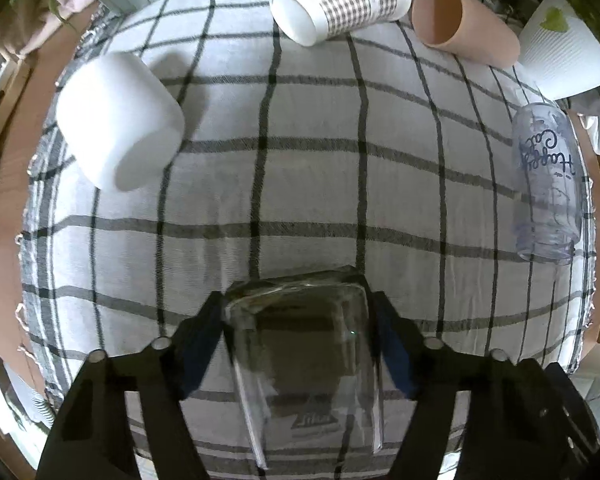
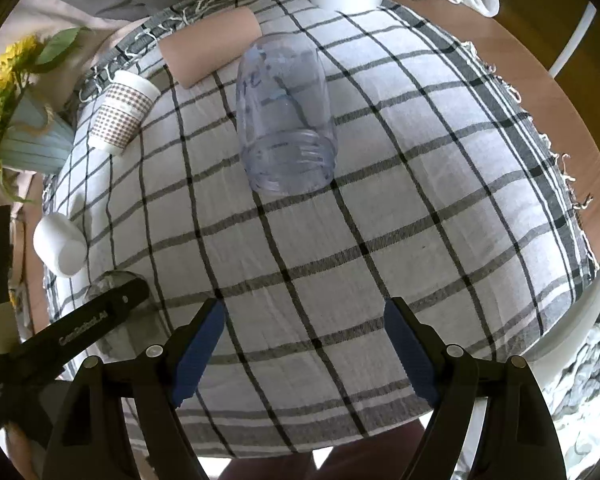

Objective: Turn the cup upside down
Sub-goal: 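Rotate the tumbler in the left tool so its mouth faces the cloth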

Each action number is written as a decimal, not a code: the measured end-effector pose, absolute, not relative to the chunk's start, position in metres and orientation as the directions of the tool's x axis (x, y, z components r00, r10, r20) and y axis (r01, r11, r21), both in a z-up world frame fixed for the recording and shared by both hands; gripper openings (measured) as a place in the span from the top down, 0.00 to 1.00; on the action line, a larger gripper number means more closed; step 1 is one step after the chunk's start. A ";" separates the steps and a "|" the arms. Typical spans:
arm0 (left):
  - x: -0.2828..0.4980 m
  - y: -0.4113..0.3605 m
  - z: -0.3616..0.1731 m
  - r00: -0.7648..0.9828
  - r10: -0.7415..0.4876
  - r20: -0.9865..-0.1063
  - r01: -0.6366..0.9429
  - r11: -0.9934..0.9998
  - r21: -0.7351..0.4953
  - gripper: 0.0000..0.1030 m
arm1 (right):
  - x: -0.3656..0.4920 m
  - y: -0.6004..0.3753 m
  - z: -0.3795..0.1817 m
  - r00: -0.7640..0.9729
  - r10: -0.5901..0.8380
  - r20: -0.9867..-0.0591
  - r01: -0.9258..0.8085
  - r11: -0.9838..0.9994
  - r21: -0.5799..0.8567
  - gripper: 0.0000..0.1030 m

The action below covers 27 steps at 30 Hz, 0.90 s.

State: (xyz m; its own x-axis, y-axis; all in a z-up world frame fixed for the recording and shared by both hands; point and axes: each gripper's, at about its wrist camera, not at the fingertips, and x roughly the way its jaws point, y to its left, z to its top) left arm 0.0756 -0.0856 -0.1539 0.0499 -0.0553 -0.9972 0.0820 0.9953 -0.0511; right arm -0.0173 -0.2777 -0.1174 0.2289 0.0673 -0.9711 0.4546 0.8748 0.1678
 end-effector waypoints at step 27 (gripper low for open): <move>0.085 -0.095 -0.096 0.226 -0.094 -0.969 0.111 0.991 -0.071 0.36 | -0.009 -0.289 -0.098 0.293 0.062 -0.954 0.449 0.872 0.195 0.20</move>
State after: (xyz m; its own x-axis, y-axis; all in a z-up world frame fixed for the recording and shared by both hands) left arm 0.0855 -0.0946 -0.0960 0.2263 -0.0944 -0.9695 0.1113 0.9913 -0.0705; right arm -0.0091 -0.2894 -0.0976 0.2927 0.0624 -0.9542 0.4491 0.8720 0.1947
